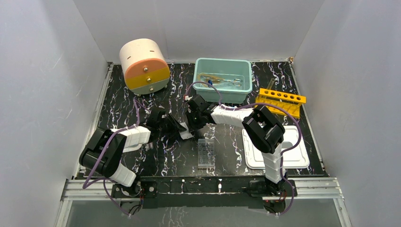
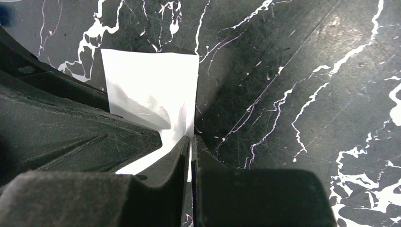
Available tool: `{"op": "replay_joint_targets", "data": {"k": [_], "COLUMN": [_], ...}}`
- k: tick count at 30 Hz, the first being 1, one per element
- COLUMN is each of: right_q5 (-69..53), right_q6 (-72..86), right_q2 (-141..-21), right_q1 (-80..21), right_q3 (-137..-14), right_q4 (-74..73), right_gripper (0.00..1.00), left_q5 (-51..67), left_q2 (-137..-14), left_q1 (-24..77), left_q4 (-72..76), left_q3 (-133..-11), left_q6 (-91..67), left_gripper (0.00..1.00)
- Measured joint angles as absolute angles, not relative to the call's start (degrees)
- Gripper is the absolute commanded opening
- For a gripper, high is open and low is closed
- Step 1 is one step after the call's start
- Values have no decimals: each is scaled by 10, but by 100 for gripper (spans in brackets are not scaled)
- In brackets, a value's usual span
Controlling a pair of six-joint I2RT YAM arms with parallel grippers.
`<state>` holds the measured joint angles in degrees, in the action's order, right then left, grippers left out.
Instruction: Organize the chemistry lab equipment
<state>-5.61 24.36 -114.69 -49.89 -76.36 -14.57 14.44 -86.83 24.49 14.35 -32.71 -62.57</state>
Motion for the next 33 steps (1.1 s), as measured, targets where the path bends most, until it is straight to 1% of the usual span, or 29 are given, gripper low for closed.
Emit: {"op": "replay_joint_targets", "data": {"k": [3,7,9,12,15,19,20,23,26,28,30,33], "right_q5": [-63,-63,-63,-62,-67,-79,-88,-111,-140,-167,-195,-245], "right_q6": [241,240,240,241,241,237,234,226,220,211,194,160], "right_q2": [-1148,-1150,-1150,-1150,-1148,-1127,-1116,-1066,-1011,-977,-949,-917], "right_q1": [-499,-499,-499,-498,-492,-465,-454,-420,-388,-369,-357,-349], "right_q3": [-765,-768,-769,-771,-773,-772,-771,-772,-790,-808,-820,-838], "right_q4": [-145,-148,-150,-152,-159,-201,-208,-213,-213,-204,-191,-180], "right_gripper": [14,15,15,19,27,42,47,57,73,81,84,84], "left_q5": [150,156,158,159,159,159,161,176,203,232,262,313], "left_q2": [-869,-870,-870,-868,-860,-822,-808,-771,-751,-745,-743,-745], "left_q1": [245,245,245,245,245,245,245,245,245,244,244,244], "left_q4": [163,174,175,169,145,105,94,67,39,17,-8,-49], "left_q3": [-319,-319,-319,-320,-328,-356,-365,-403,-448,-479,-508,-561], "left_q6": [-619,-610,-604,-590,-571,-528,-512,-466,-416,-378,-345,-298], "left_gripper": [20,0,0,0,0,0,0,0,0,0,0,0]}}
